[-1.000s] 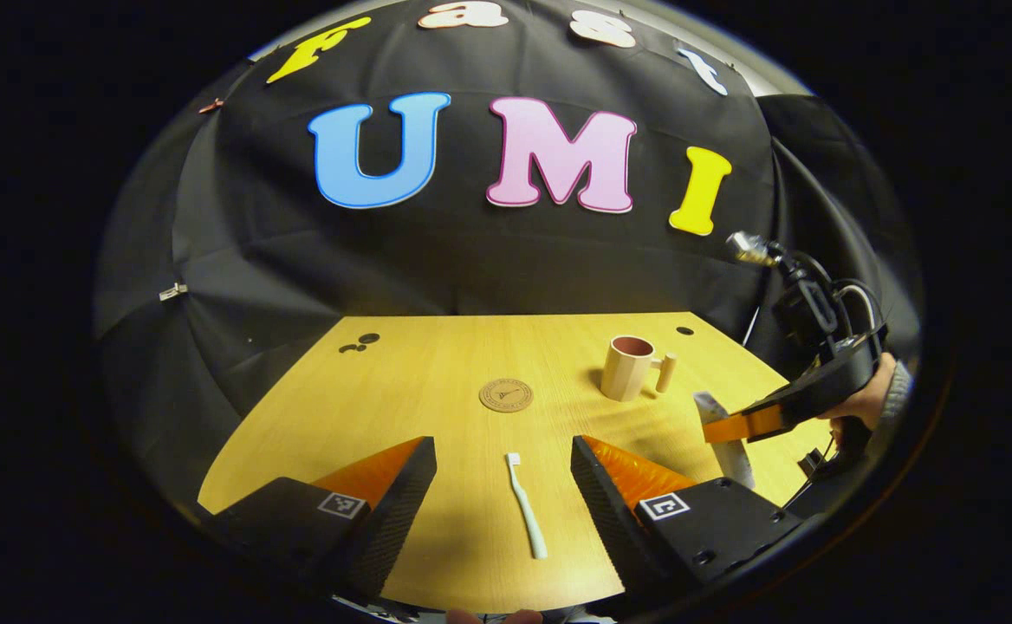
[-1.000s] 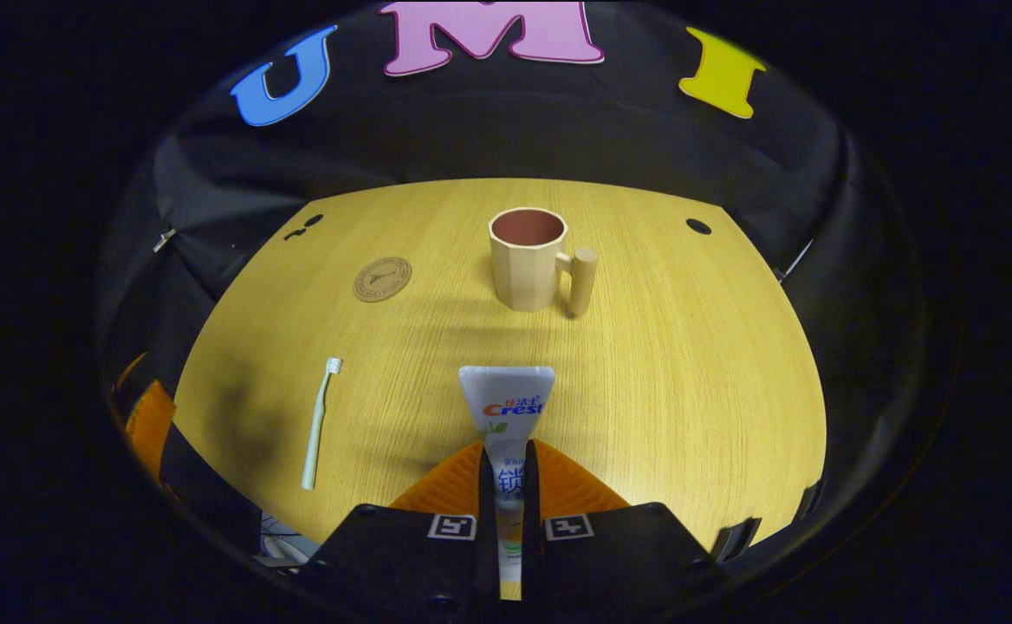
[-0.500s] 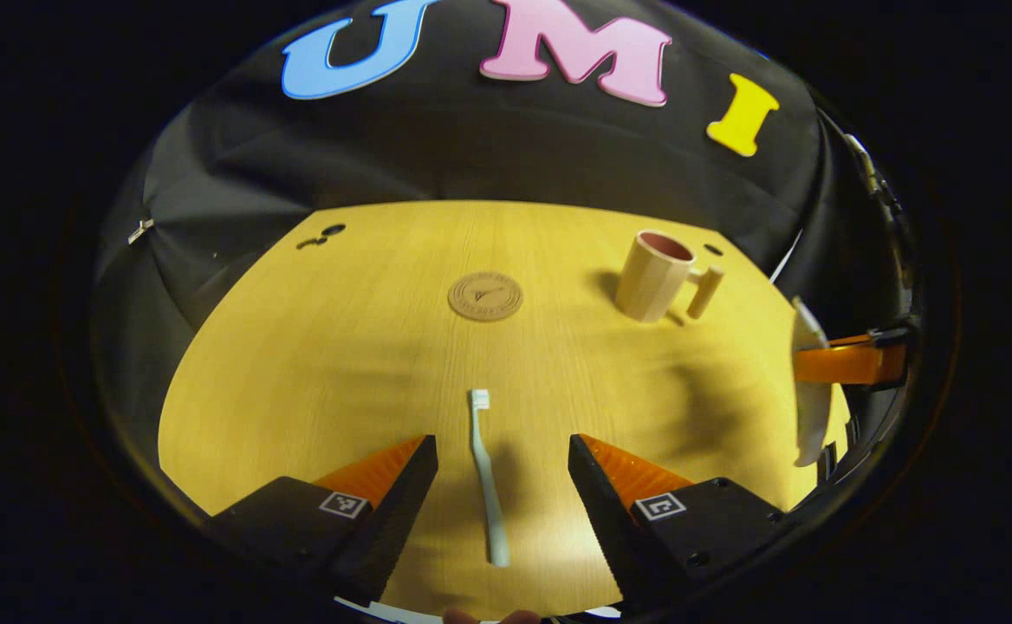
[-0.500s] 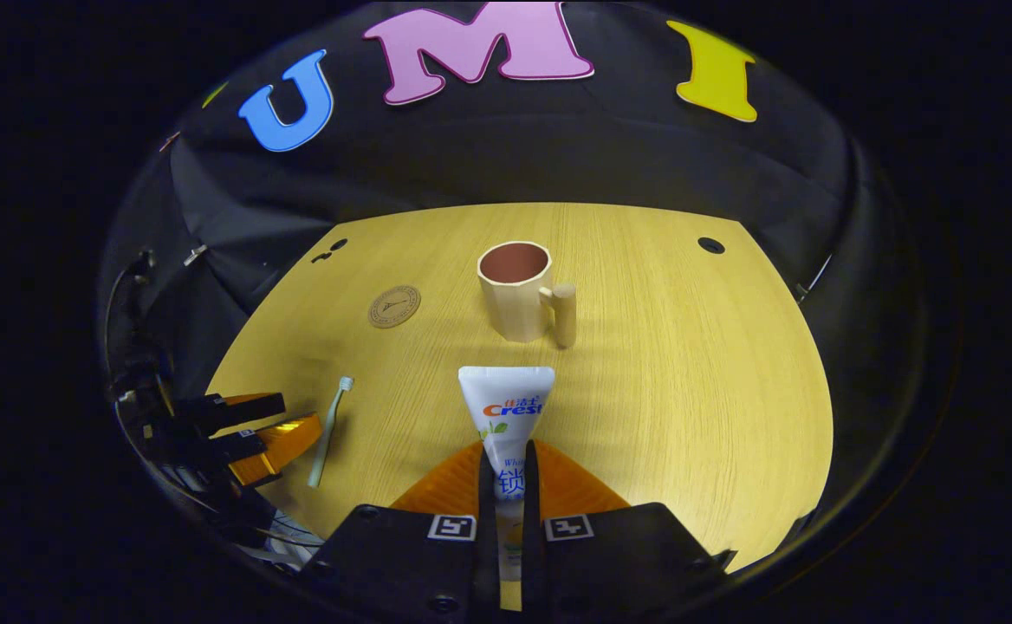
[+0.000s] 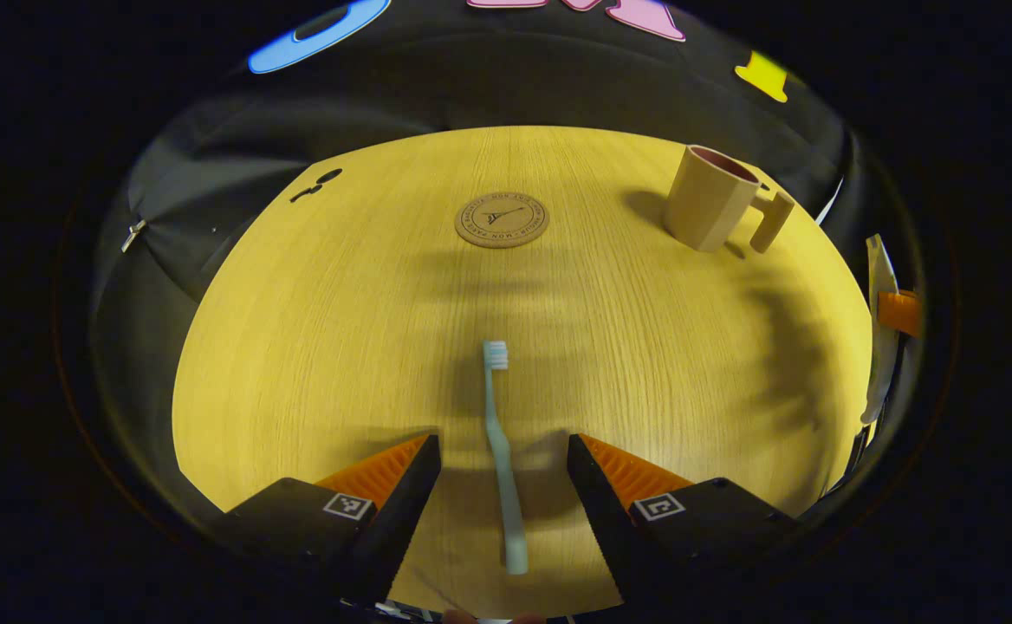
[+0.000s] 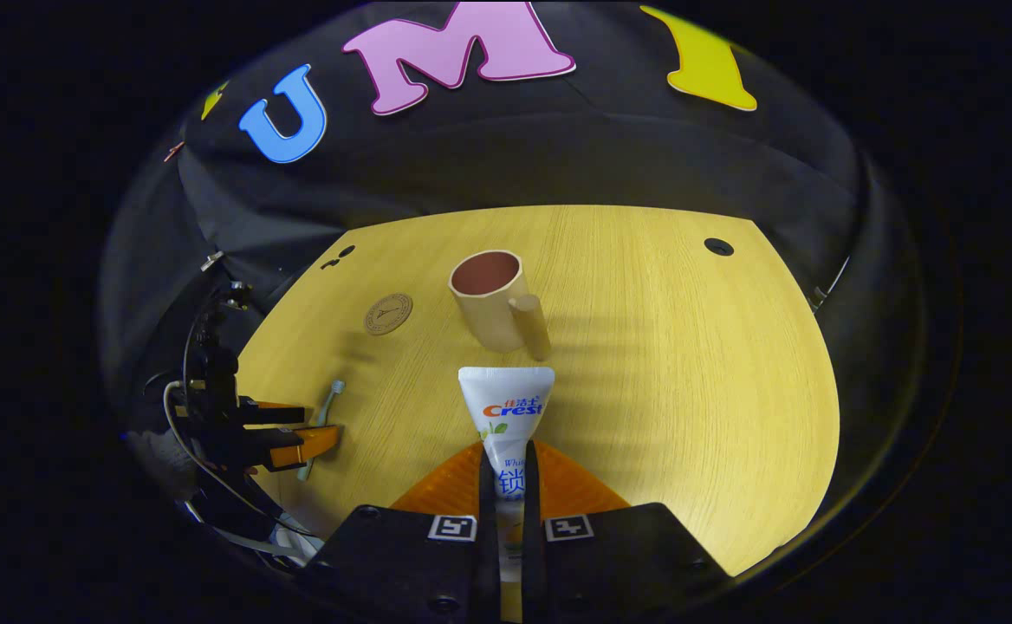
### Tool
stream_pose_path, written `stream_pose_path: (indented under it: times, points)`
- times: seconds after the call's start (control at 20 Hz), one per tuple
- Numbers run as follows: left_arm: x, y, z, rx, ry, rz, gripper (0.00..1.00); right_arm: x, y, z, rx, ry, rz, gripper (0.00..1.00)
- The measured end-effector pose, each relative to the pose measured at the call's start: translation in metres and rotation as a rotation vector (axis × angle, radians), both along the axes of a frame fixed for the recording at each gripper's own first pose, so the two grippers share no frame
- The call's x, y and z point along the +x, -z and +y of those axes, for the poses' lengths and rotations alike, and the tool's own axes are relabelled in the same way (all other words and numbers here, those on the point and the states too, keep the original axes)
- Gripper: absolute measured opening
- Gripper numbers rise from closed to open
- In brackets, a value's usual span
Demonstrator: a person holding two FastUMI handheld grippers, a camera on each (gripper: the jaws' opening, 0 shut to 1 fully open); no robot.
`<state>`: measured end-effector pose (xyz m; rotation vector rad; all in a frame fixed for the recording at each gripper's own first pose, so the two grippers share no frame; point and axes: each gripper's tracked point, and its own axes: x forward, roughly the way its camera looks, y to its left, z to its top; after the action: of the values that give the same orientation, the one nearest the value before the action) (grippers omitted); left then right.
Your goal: Put the toothbrush and toothpaste on the desktop into the cup, then pick up the cup and place it on the coaster on the desktop.
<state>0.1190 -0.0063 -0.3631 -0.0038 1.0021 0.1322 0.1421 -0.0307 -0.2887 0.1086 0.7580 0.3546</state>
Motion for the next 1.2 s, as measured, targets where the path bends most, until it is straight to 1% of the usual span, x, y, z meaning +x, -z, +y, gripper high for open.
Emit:
stream_pose_path:
  times: [0.15,0.25,0.35,0.4,0.45,0.55,0.7,0.75,0.8,0.95,1.05,1.2]
  points:
    - [0.002,0.003,-0.002,-0.018,-0.002,0.016,0.9,0.013,-0.001,-0.01,0.032,0.005,-0.006,0.13]
    - [0.002,0.004,-0.004,-0.044,-0.001,0.034,0.89,0.017,0.0,-0.017,0.041,0.012,-0.009,0.13]
    - [0.001,0.005,-0.003,-0.067,-0.031,0.054,0.87,0.022,0.003,-0.023,0.044,0.015,-0.009,0.13]
    - [0.002,0.005,-0.003,-0.07,-0.041,0.067,0.8,0.024,0.006,-0.026,0.047,0.017,-0.006,0.13]
    - [0.002,0.005,-0.005,-0.07,-0.045,0.073,0.74,0.024,0.008,-0.029,0.05,0.02,-0.002,0.13]
    - [0.005,0.005,-0.009,-0.064,-0.033,0.08,0.61,0.028,0.01,-0.034,0.059,0.029,0.0,0.13]
    - [0.009,0.003,-0.017,-0.044,0.016,0.074,0.16,0.032,0.012,-0.038,0.072,0.039,-0.001,0.13]
    - [0.01,0.004,-0.018,-0.041,0.023,0.066,0.14,0.032,0.011,-0.039,0.076,0.041,-0.004,0.13]
    - [0.011,0.002,-0.018,-0.048,0.027,0.052,0.08,0.033,0.01,-0.039,0.08,0.042,-0.006,0.13]
    - [0.011,0.0,-0.019,-0.075,0.04,0.002,0.06,0.034,0.004,-0.038,0.1,0.052,-0.021,0.13]
    - [0.013,-0.008,-0.025,-0.104,0.039,-0.051,0.06,0.035,-0.008,-0.034,0.139,0.066,-0.046,0.13]
    - [0.021,-0.035,-0.042,-0.188,0.03,-0.175,0.06,0.038,-0.035,-0.025,0.215,0.084,-0.104,0.13]
